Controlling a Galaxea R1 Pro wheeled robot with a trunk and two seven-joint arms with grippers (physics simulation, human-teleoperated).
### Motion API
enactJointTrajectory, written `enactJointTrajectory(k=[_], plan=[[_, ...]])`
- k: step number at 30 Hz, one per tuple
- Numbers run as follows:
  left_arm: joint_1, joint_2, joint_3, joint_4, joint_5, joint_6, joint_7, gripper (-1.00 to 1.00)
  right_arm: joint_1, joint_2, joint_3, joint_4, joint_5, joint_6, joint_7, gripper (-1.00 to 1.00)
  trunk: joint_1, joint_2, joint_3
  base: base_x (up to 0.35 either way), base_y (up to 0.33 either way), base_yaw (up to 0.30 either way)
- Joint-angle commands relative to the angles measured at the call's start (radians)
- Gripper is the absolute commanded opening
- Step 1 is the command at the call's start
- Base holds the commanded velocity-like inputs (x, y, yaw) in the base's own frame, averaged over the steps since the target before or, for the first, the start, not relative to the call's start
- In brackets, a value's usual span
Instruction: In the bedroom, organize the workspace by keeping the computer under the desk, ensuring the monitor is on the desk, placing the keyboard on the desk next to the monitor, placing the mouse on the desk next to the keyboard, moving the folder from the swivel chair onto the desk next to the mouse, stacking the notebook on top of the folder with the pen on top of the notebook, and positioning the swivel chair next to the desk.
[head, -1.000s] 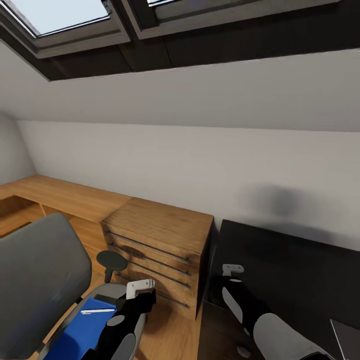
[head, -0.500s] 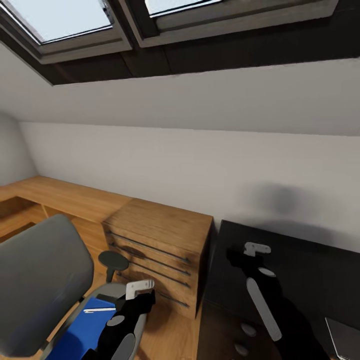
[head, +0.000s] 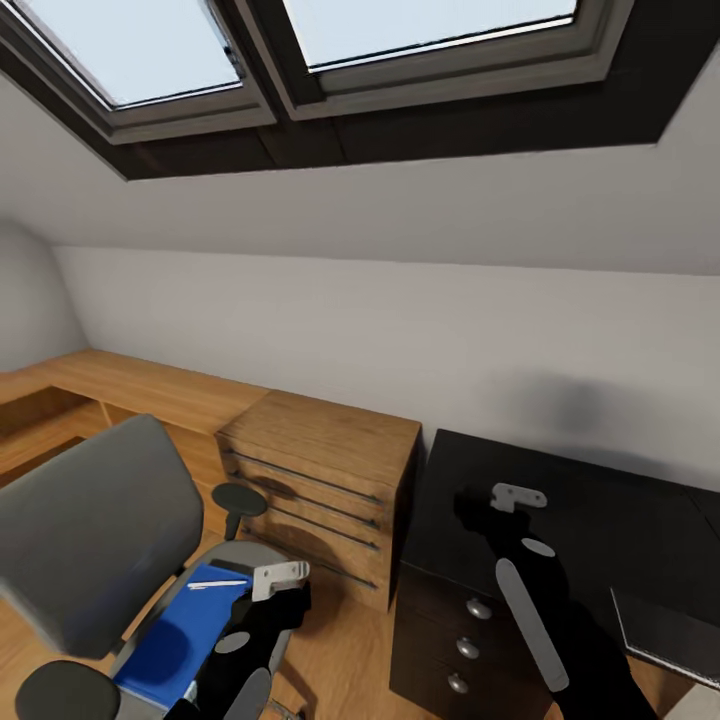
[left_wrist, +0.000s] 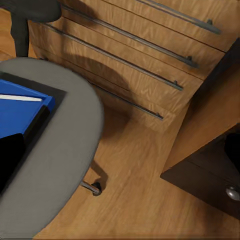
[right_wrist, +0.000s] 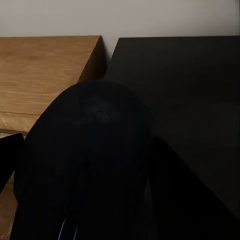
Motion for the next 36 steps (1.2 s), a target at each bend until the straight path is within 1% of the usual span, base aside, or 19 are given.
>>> enactJointTrajectory(k=[1, 4, 9, 11, 12, 13, 19, 21, 24, 25, 26, 27, 28, 29, 30, 32, 36], plan=[[-0.001, 0.0, -0.005, 0.028, 0.008, 0.002, 0.009, 1.0, -0.001, -0.001, 0.002, -0.003, -0.014, 0.001, -0.014, -1.0, -0.004, 0.006, 0.002, -0.005, 0.0, -0.004], [-0.002, 0.0, -0.006, 0.037, 0.008, 0.002, 0.008, 1.0, -0.001, 0.001, 0.002, -0.003, -0.013, 0.002, -0.014, -1.0, -0.015, 0.027, 0.011, -0.001, 0.0, -0.146], [-0.002, 0.0, -0.004, 0.039, 0.008, 0.002, 0.009, 1.0, -0.001, 0.001, 0.002, -0.004, -0.012, 0.002, -0.017, -1.0, -0.015, 0.027, 0.011, 0.0, 0.0, -0.169], [-0.001, 0.0, -0.005, 0.058, 0.008, 0.001, 0.01, 1.0, -0.001, 0.001, 0.003, -0.003, -0.012, 0.002, -0.017, -1.0, -0.015, 0.027, 0.011, 0.0, 0.0, -0.041], [-0.002, 0.0, -0.006, 0.09, 0.006, 0.0, 0.009, 1.0, -0.001, 0.001, 0.003, -0.003, -0.012, 0.002, -0.018, -1.0, -0.015, 0.027, 0.011, 0.0, 0.0, -0.013], [-0.002, 0.0, -0.006, 0.101, 0.006, 0.0, 0.009, 1.0, -0.001, 0.001, 0.003, -0.003, -0.012, 0.002, -0.018, -1.0, -0.015, 0.027, 0.011, 0.0, 0.0, -0.008], [-0.002, 0.002, -0.003, 0.125, 0.009, -0.001, 0.011, 1.0, -0.001, 0.0, 0.002, -0.004, -0.011, 0.002, -0.018, -1.0, -0.015, 0.027, 0.011, 0.0, 0.0, -0.002], [-0.002, 0.001, -0.01, 0.148, 0.006, -0.002, 0.012, 1.0, -0.001, 0.0, 0.001, -0.002, -0.011, 0.002, -0.017, -1.0, -0.015, 0.027, 0.011, 0.0, 0.0, -0.049], [-0.001, 0.0, -0.077, 0.21, 0.005, -0.01, 0.012, 1.0, -0.001, -0.001, 0.0, -0.003, -0.011, 0.001, -0.017, -1.0, -0.015, 0.027, 0.011, 0.0, 0.0, -0.156], [-0.001, 0.0, -0.125, 0.251, 0.007, -0.028, 0.012, 1.0, -0.001, -0.002, -0.001, -0.003, -0.011, 0.002, -0.017, -1.0, -0.015, 0.027, 0.011, 0.0, 0.0, -0.208], [-0.001, 0.0, -0.145, 0.273, 0.007, -0.042, 0.012, 1.0, -0.001, -0.002, -0.001, -0.004, -0.011, 0.002, -0.017, -1.0, -0.015, 0.027, 0.011, 0.0, 0.0, -0.218], [-0.001, 0.0, -0.175, 0.318, 0.008, -0.083, 0.012, 1.0, -0.001, -0.003, -0.001, -0.004, -0.011, 0.002, -0.017, -1.0, -0.015, 0.027, 0.011, 0.0, 0.0, -0.233], [-0.001, 0.0, -0.194, 0.358, 0.008, -0.134, 0.011, 1.0, -0.001, -0.003, -0.001, -0.004, -0.011, 0.002, -0.017, -1.0, -0.015, 0.027, 0.011, 0.0, 0.0, -0.243], [-0.001, 0.0, -0.202, 0.376, 0.008, -0.16, 0.01, 1.0, -0.001, -0.003, -0.001, -0.004, -0.011, 0.002, -0.017, -1.0, -0.015, 0.027, 0.011, 0.0, 0.0, -0.247], [-0.001, 0.0, -0.212, 0.408, 0.009, -0.206, 0.007, 1.0, -0.001, -0.003, -0.001, -0.004, -0.01, 0.002, -0.017, -1.0, -0.015, 0.027, 0.011, 0.0, 0.0, -0.252], [-0.001, 0.0, -0.222, 0.455, 0.008, -0.256, 0.004, 1.0, -0.001, -0.004, -0.001, -0.003, -0.01, 0.002, -0.017, -1.0, -0.015, 0.027, 0.011, 0.0, 0.0, -0.255], [-0.001, 0.0, -0.229, 0.528, 0.008, -0.299, 0.003, 1.0, -0.001, -0.004, -0.001, -0.001, -0.01, 0.002, -0.016, -1.0, -0.015, 0.027, 0.011, 0.0, 0.0, -0.258]])
